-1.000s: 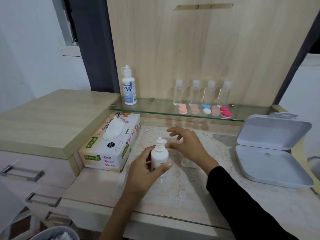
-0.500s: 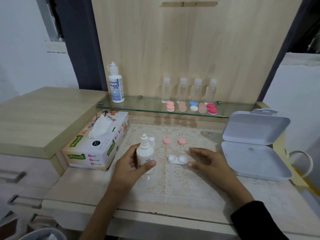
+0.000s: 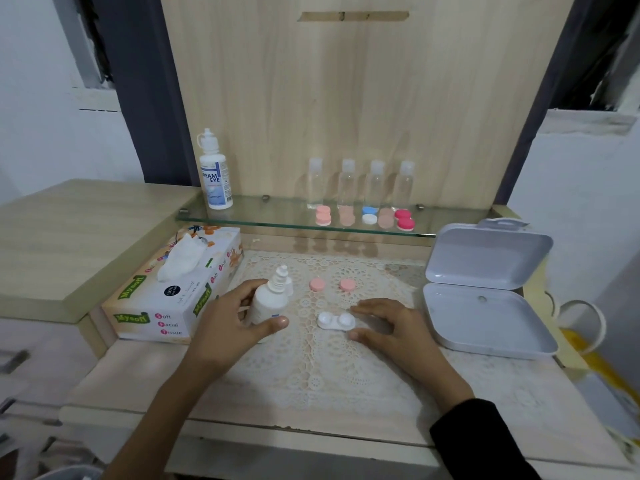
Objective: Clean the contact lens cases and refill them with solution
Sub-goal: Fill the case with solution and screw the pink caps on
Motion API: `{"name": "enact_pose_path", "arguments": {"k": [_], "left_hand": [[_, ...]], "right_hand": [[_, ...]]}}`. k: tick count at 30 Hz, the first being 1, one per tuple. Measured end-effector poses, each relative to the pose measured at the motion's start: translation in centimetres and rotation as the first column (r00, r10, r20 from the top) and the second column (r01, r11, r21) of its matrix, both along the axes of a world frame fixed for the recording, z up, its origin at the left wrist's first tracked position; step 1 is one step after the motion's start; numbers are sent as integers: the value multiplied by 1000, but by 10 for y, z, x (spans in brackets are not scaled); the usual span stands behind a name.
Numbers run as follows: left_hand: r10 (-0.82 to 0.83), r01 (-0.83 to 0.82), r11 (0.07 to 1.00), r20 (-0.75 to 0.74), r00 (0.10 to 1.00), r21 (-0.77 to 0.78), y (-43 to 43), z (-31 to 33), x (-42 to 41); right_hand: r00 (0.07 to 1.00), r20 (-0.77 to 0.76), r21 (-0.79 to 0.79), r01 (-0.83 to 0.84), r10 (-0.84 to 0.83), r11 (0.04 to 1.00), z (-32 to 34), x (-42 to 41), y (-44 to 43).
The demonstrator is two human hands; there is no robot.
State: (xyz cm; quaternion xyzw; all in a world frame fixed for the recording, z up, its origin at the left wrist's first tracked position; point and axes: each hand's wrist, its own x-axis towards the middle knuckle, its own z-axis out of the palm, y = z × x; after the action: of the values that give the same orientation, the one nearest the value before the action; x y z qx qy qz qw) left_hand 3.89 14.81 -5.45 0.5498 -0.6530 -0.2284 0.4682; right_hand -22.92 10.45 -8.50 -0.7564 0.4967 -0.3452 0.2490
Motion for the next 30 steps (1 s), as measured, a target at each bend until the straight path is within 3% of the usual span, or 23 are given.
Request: {"name": "enact_pose_path", "arguments": {"k": [10, 17, 30], "left_hand": [[-45, 49, 999, 384, 922, -2, -18, 14, 8], [-79, 28, 996, 759, 647, 79, -30, 21, 4], [-145, 81, 989, 911, 385, 123, -33, 36, -11]], "right_hand": [[999, -47, -27, 20, -21, 999, -1, 8, -3], [998, -52, -30, 42, -43, 999, -2, 8, -3], [996, -73, -35, 44, -46, 998, -5, 7, -4]]}}
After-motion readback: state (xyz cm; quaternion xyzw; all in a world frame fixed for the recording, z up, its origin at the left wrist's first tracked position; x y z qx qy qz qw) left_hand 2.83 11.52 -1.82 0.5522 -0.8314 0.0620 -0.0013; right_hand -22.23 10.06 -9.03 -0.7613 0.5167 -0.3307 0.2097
